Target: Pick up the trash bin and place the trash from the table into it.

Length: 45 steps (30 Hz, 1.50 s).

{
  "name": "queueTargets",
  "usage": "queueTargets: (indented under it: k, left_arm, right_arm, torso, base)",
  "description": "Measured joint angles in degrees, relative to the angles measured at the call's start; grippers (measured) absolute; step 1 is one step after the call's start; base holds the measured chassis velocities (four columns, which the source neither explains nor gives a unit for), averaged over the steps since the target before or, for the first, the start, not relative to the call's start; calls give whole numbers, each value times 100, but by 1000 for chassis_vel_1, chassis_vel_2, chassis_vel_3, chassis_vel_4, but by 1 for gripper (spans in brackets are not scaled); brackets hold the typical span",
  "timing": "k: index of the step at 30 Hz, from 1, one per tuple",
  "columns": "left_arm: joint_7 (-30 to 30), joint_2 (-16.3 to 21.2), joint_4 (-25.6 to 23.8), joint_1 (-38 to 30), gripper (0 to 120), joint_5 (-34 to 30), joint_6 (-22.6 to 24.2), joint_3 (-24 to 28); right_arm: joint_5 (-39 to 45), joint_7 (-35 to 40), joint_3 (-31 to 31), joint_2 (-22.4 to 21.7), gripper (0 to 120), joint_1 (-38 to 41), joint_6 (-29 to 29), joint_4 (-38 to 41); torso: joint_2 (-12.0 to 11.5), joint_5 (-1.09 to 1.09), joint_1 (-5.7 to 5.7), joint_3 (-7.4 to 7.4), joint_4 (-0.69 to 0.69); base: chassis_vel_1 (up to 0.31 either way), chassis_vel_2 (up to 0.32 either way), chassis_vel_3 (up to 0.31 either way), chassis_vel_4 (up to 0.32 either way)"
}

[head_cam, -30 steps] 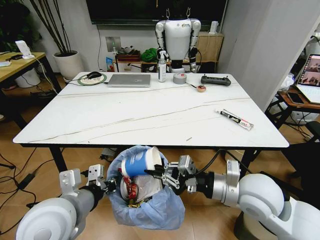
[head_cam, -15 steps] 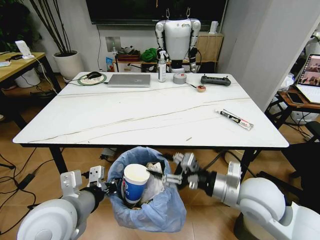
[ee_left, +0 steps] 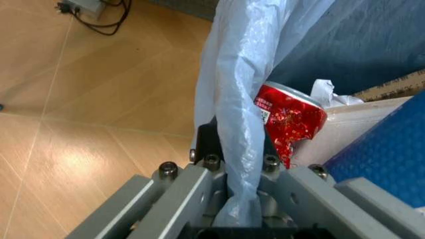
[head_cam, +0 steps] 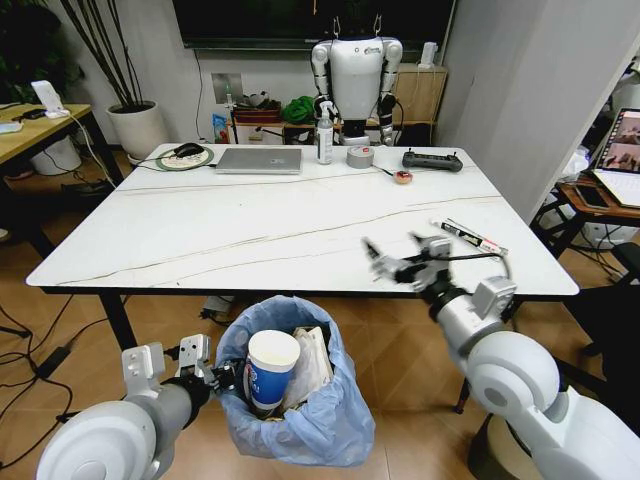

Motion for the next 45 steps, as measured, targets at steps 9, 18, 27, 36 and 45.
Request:
queueTargets:
  k: [9,18,27,36,45]
  left_arm:
    - [1,29,0,10,0,-22,0,10]
    - [1,44,-1,54,0,-23,0,-17]
    - [2,45,0,84,0,-10,0,-5]
    - [3,43,0,89,0,-3,0,-2]
    - [3,43,0,89,0,0,0,0]
  right_arm:
    - [-148,-99,150,203,100,-209,-239,-21]
    - [-66,-143,248,161,100,-213,-348,6]
    - [-29,-158,287,134,100,-224,-350,13]
    - [-21,-161,280,133,100,-211,-350,5]
    - [-18,-163,275,130,100,-208,-350,3]
  torso:
    - [0,0,0,0,1]
    - [0,0,0,-1,2]
    - [0,1,0,-1,0]
    - [0,0,0,0,1]
    - [0,1,0,0,2]
  base:
    - [0,0,0,0]
    - [-60,-67,72,84]
    - [-173,-181,172,174]
    - [-146,-143,152,158]
    - [-153,-165,162,168]
